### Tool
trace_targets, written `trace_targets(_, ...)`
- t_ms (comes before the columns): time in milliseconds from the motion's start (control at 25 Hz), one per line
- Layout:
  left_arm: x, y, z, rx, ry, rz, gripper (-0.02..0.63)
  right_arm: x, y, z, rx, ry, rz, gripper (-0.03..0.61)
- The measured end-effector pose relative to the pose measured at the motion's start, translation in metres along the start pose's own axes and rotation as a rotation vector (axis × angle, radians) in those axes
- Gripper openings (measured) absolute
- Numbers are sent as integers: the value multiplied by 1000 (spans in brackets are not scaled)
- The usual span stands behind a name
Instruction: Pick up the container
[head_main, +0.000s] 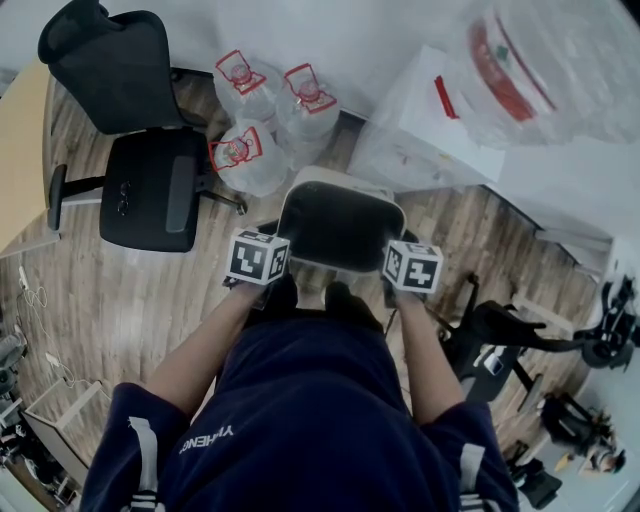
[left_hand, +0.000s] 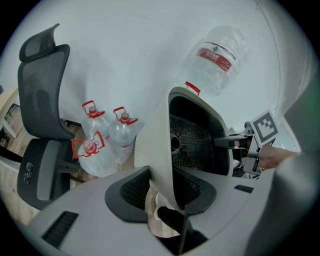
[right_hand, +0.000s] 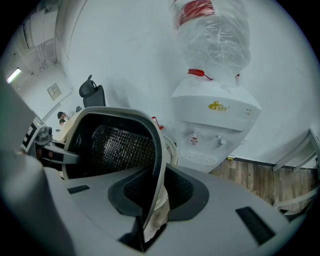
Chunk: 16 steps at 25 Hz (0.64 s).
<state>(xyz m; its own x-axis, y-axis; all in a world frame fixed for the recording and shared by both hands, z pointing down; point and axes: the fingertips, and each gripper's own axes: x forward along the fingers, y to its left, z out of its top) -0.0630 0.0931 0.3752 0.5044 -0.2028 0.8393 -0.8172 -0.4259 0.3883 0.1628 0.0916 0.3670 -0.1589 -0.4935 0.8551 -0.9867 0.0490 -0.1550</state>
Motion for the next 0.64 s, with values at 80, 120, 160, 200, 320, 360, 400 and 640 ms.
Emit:
trace_targets(80,0,1,0,1,1,5,153,0,0,0,0,1,1,75)
trace_targets(120,0,1,0,2,2,8,153,1,0,0,1,1,2,75)
trace_targets(160,0,2,0,1,2,9,153,1,0,0,1,2,3,75)
trace_targets(200,0,1,0,-1,1,9,153,2,0,0,1,2,4,75)
trace_targets(320,2,1,1,-5,0,6,153,3,-1,2,-2,2,4,75)
trace_targets(360,2,1,1,-7,-1,5,153,3,-1,3,-4,2,3,75)
trace_targets(400,2,2,2,-9,-1,5,153,3,-1,4,-4,3,3,75)
trace_targets(640,5,-1,4,-12,-6,-2,153,3,-5,3,-7,4,-1,75)
